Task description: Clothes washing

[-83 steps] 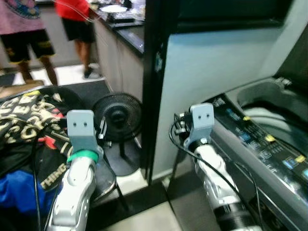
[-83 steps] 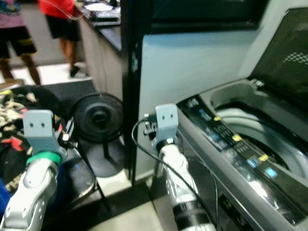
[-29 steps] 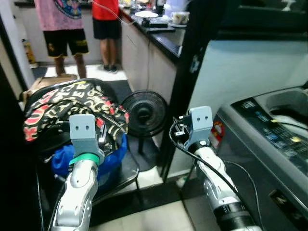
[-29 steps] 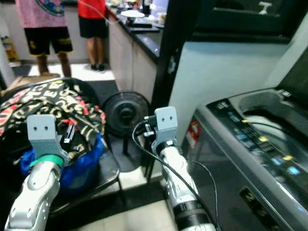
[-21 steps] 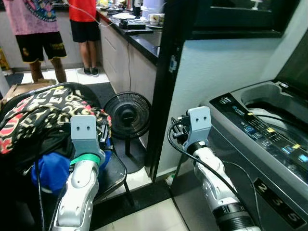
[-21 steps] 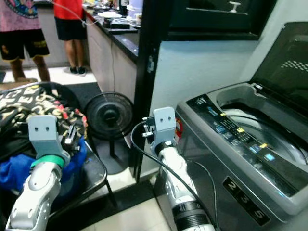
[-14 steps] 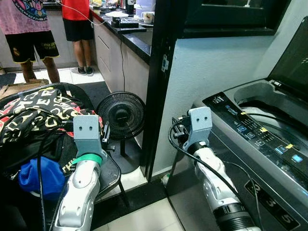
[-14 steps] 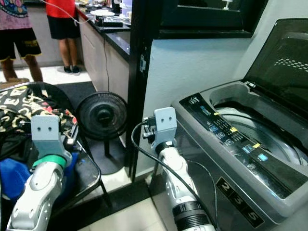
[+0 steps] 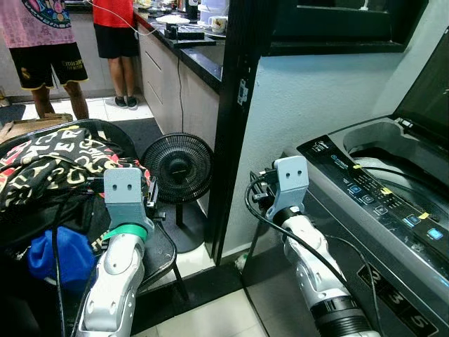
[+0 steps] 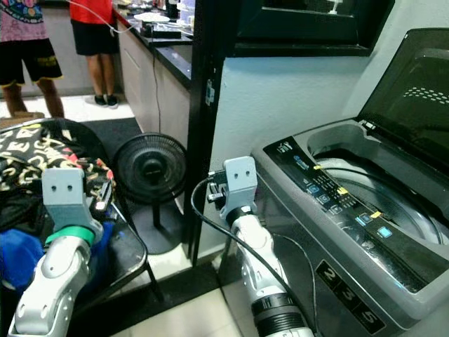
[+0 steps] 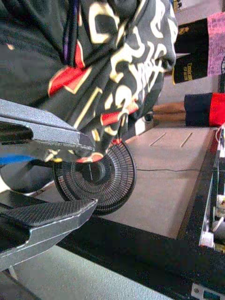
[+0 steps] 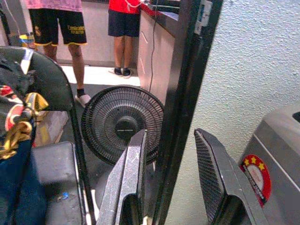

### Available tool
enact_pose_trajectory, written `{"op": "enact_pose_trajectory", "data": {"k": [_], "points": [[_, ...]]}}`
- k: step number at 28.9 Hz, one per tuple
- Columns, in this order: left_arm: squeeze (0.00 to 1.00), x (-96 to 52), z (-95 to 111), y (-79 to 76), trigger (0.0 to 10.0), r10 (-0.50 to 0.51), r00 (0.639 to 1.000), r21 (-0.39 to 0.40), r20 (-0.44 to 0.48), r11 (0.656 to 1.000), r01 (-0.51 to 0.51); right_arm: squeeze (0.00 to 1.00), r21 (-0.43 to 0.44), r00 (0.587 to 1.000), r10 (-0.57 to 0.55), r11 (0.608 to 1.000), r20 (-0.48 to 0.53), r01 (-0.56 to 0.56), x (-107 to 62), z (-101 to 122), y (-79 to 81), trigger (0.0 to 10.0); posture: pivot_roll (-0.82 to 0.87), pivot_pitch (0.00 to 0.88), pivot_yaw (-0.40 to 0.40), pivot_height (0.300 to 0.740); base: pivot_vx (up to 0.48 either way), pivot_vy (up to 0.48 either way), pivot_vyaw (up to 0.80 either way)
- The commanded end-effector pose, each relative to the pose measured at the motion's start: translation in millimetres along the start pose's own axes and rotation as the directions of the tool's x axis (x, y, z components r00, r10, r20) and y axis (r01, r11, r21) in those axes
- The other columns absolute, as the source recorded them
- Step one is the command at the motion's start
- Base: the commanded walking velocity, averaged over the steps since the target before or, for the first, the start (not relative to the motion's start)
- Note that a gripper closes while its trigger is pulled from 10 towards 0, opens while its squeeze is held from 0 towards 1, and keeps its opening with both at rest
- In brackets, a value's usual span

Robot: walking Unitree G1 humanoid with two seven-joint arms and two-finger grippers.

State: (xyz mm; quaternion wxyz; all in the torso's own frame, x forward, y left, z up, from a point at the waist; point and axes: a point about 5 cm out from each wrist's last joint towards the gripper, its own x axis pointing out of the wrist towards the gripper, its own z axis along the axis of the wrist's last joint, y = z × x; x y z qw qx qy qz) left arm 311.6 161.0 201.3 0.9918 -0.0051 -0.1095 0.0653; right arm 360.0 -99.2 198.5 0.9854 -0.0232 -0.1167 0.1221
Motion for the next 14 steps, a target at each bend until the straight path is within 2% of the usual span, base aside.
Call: {"op": "enact_pose_trajectory", "data": {"k": [1, 2, 11, 14], "points": [[0.00, -1.7, -2.5, -0.1, 10.0, -0.001, 1.000, 0.014, 0.000, 1.000, 0.001, 0.00, 0.011, 1.000, 0.002, 1.000, -0.012, -0.002, -0.5, -3.5, 0.7, 10.0, 0.02, 0.042, -0.050, 0.740, 0.000, 0.480, 0.00], [0.00, -1.7, -2.5, -0.1, 10.0, -0.001, 1.000, 0.014, 0.000, 1.000, 0.001, 0.00, 0.011, 1.000, 0.002, 1.000, -0.012, -0.002, -0.5, -3.5, 0.7, 10.0, 0.02, 0.042, -0.050, 0.740, 0.000, 0.480, 0.00], [0.00, -2.4, -1.1, 1.3, 10.0, 0.004, 1.000, 0.010, 0.006, 1.000, -0.004, 0.00, 0.026, 1.000, 0.007, 1.000, -0.012, -0.007, -0.6, -3.8, 2.0, 10.0, 0.02, 0.044, -0.050, 0.740, 0.000, 0.000, 0.00], [0.00, -2.9, -2.5, 2.4, 10.0, 0.008, 1.000, 0.011, -0.002, 1.000, -0.008, 0.00, -0.007, 1.000, 0.028, 1.000, -0.009, -0.028, -0.5, -3.3, 4.7, 10.0, 0.02, 0.044, -0.050, 0.740, 0.000, 0.000, 0.00]]}}
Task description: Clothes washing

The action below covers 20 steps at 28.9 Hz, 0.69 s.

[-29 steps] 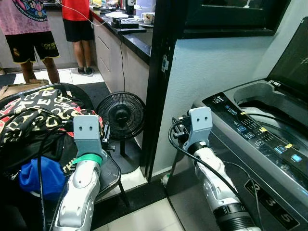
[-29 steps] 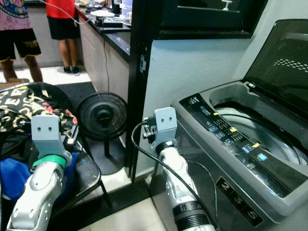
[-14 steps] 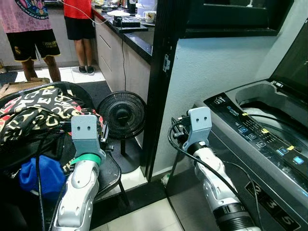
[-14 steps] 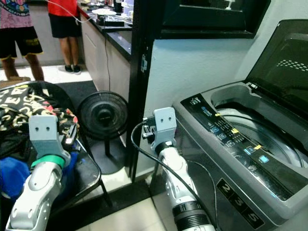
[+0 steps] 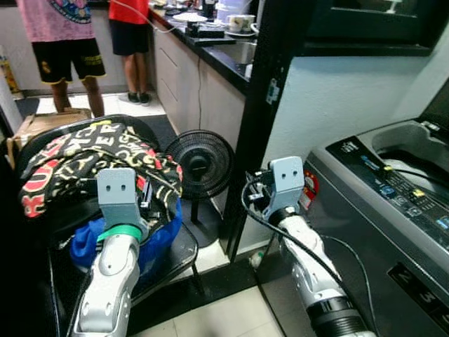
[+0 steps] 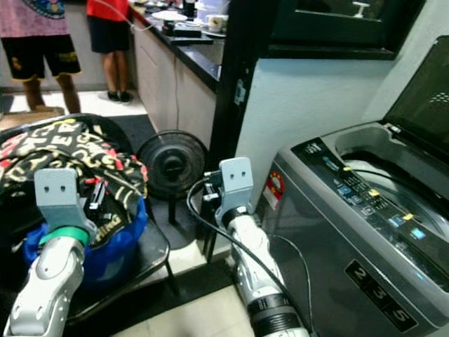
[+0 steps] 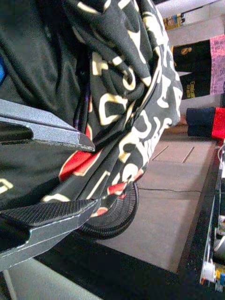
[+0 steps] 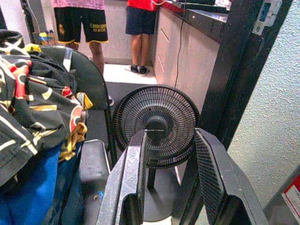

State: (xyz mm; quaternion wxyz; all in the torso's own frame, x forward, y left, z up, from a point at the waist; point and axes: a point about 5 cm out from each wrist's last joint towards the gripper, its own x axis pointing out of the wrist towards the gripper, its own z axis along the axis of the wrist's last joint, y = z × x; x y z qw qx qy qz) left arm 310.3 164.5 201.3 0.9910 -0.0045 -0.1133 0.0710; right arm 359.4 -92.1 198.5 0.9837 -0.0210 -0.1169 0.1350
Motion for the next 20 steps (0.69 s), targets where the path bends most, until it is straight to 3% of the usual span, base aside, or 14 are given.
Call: {"op": "enact_pose_trajectory", "data": {"k": [1, 3, 20], "points": [[0.00, -2.1, -2.9, -1.2, 10.0, -0.003, 1.000, 0.009, -0.010, 1.000, 0.003, 0.00, -0.014, 1.000, 0.002, 1.000, -0.011, -0.002, -1.8, -3.6, -2.3, 10.0, 0.02, 0.044, -0.050, 0.740, 0.000, 0.000, 0.00], [0.00, -2.3, -3.6, -0.9, 10.0, -0.002, 1.000, 0.011, -0.013, 1.000, 0.002, 0.00, -0.020, 1.000, 0.005, 1.000, -0.012, -0.005, -1.7, -3.6, -1.7, 10.0, 0.02, 0.043, -0.050, 0.740, 0.000, 0.000, 0.00], [0.00, -1.9, -3.1, -2.7, 10.0, -0.006, 1.000, 0.000, -0.016, 1.000, 0.006, 0.00, -0.022, 1.000, 0.012, 1.000, -0.012, -0.012, -1.0, -3.6, 0.1, 10.0, 0.02, 0.044, -0.051, 0.740, 0.000, 0.000, 0.80]]}}
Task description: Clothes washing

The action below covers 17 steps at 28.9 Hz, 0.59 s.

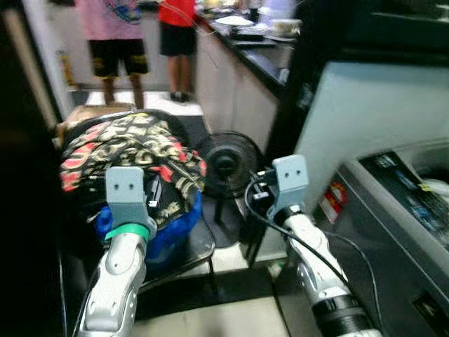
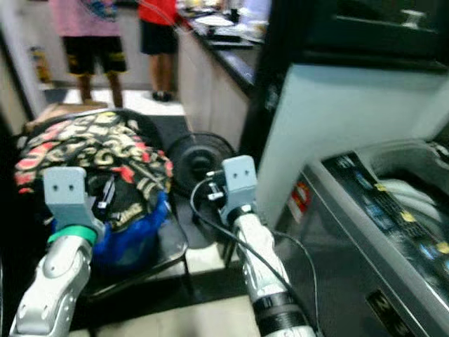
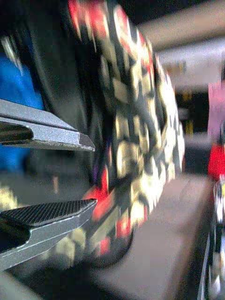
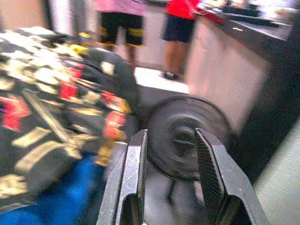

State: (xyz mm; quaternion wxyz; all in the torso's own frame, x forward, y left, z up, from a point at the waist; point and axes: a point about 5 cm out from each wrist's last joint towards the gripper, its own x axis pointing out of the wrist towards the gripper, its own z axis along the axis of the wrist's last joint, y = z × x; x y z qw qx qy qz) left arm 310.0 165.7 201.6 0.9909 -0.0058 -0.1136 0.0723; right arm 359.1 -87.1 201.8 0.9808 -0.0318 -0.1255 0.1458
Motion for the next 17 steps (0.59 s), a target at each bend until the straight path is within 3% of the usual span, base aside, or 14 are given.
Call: {"op": "enact_pose_trajectory", "data": {"k": [1, 14, 17], "points": [[0.00, -1.8, -3.3, -3.5, 10.0, -0.006, 1.000, 0.006, -0.017, 1.000, 0.006, 0.00, 0.000, 1.000, -0.011, 1.000, -0.026, 0.011, -3.0, -6.9, -4.3, 10.0, 0.02, 0.043, -0.050, 0.740, 0.000, 0.000, 0.80], [0.00, -0.6, -2.8, -4.3, 10.0, -0.014, 1.000, 0.007, -0.016, 1.000, 0.014, 0.00, -0.005, 1.000, -0.017, 1.000, -0.016, 0.017, -3.9, -6.1, -4.0, 10.0, 0.02, 0.041, -0.045, 0.740, 0.000, 0.000, 0.80], [0.00, -0.7, -3.8, -5.6, 10.0, -0.018, 1.000, 0.004, -0.021, 1.000, 0.018, 0.00, 0.033, 0.999, -0.031, 0.999, -0.024, 0.032, -4.5, -7.5, -6.0, 10.0, 0.02, 0.037, -0.046, 0.740, 0.000, 0.000, 0.00]]}}
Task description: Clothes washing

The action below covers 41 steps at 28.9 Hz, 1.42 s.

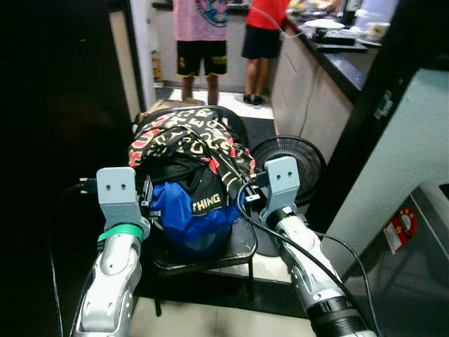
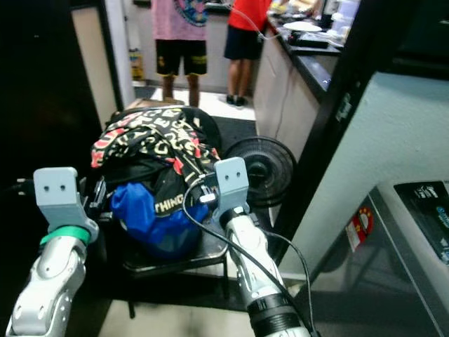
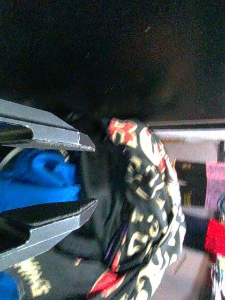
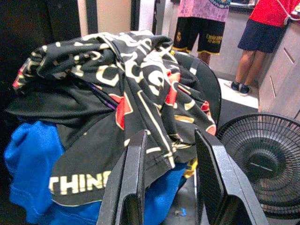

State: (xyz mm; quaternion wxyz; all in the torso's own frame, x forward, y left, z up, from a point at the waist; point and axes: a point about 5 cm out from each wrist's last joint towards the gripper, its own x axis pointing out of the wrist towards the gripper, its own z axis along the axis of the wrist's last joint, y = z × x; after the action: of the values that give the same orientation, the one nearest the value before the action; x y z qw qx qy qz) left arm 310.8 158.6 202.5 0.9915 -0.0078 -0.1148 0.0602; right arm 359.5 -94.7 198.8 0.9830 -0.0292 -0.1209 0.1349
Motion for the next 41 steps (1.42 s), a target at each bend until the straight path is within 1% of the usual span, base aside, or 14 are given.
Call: {"op": "enact_pose_trajectory", "data": {"k": [1, 5, 7, 10, 12, 15, 17, 21, 22, 27, 33, 35, 41], "points": [[0.00, -0.7, -4.6, 1.5, 10.0, 0.006, 1.000, 0.011, -0.023, 1.000, -0.005, 0.00, 0.030, 1.000, -0.008, 1.000, -0.015, 0.009, -1.9, -4.3, 1.0, 10.0, 0.02, 0.037, -0.046, 0.740, 0.000, 0.000, 0.00], [0.00, -0.8, -6.8, -0.1, 10.0, -0.004, 0.999, 0.009, -0.033, 1.000, 0.004, 0.00, 0.035, 1.000, -0.007, 0.999, -0.019, 0.008, -1.8, -5.5, 0.7, 10.0, 0.03, 0.031, -0.035, 0.740, 0.000, 0.000, 0.00], [0.00, 1.0, -7.7, -0.6, 10.0, -0.022, 0.999, 0.016, -0.037, 1.000, 0.022, 0.00, 0.042, 1.000, -0.014, 0.999, -0.019, 0.015, -1.7, -7.0, 3.6, 10.0, 0.05, 0.024, -0.012, 0.740, 0.000, 0.000, 0.00], [0.00, 5.3, -8.6, 5.6, 10.0, -0.021, 0.999, 0.024, -0.047, 0.999, 0.023, 0.00, 0.064, 0.999, -0.027, 0.998, -0.020, 0.028, -3.4, -10.2, 9.4, 10.0, 0.06, 0.023, 0.021, 0.740, 0.000, 0.000, 0.00], [0.00, 6.4, -9.6, 9.0, 10.0, -0.015, 0.998, 0.025, -0.054, 1.000, 0.017, 0.00, 0.066, 0.999, -0.027, 0.997, -0.021, 0.028, -4.7, -11.9, 11.2, 10.0, 0.06, 0.021, 0.026, 0.740, 0.000, 0.000, 0.00], [0.00, 7.2, -10.2, 8.7, 10.0, -0.014, 0.998, 0.019, -0.055, 1.000, 0.015, 0.00, 0.063, 0.999, -0.044, 0.997, -0.029, 0.046, -6.1, -13.5, 7.6, 10.0, 0.05, 0.019, 0.030, 0.740, 0.000, 0.000, 0.00], [0.00, 8.0, -10.9, 3.5, 10.0, -0.017, 0.999, 0.009, -0.051, 1.000, 0.017, 0.00, 0.057, 0.998, -0.057, 0.997, -0.032, 0.059, -7.7, -13.7, 1.0, 10.0, 0.03, 0.016, 0.021, 0.740, 0.000, 0.000, 0.00], [0.00, 8.5, -10.3, -0.3, 10.0, -0.026, 0.999, 0.002, -0.046, 1.000, 0.026, 0.00, 0.048, 0.998, -0.057, 0.997, -0.031, 0.059, -7.7, -13.2, -1.5, 10.0, 0.03, 0.015, 0.016, 0.740, 0.000, 0.000, 0.00], [0.00, 9.2, -7.6, -4.0, 10.0, -0.056, 0.998, -0.007, -0.031, 0.998, 0.056, 0.00, 0.044, 0.998, -0.064, 0.997, -0.028, 0.066, -6.6, -11.5, -4.4, 10.0, 0.03, 0.019, 0.008, 0.740, 0.000, 0.000, 0.00], [0.00, 9.3, -5.9, -5.5, 10.0, -0.077, 0.997, -0.011, -0.022, 0.997, 0.077, 0.00, 0.043, 0.996, -0.079, 0.996, -0.029, 0.080, -6.4, -11.2, -6.9, 10.0, 0.02, 0.022, 0.004, 0.740, 0.000, 0.000, 0.00], [0.00, 9.8, -8.2, -4.5, 10.0, -0.063, 0.997, -0.017, -0.034, 0.998, 0.062, 0.00, 0.042, 0.996, -0.084, 0.995, -0.034, 0.085, -7.5, -12.3, -8.2, 10.0, 0.02, 0.032, -0.009, 0.740, 0.278, 0.000, 0.00], [0.00, 11.3, -12.9, -1.7, 10.0, -0.015, 0.998, -0.033, -0.063, 0.999, 0.013, 0.00, 0.041, 0.996, -0.082, 0.996, -0.036, 0.084, -8.0, -12.5, -8.8, 10.0, 0.02, 0.034, -0.012, 0.740, 0.352, 0.000, 0.00], [0.00, 15.9, -10.9, -3.6, 10.0, -0.029, 0.998, -0.022, -0.056, 0.999, 0.028, 0.00, 0.042, 0.996, -0.082, 0.996, -0.036, 0.084, -8.2, -11.4, -10.4, 10.0, 0.01, 0.036, -0.015, 0.740, 0.354, 0.000, 0.00]]}}
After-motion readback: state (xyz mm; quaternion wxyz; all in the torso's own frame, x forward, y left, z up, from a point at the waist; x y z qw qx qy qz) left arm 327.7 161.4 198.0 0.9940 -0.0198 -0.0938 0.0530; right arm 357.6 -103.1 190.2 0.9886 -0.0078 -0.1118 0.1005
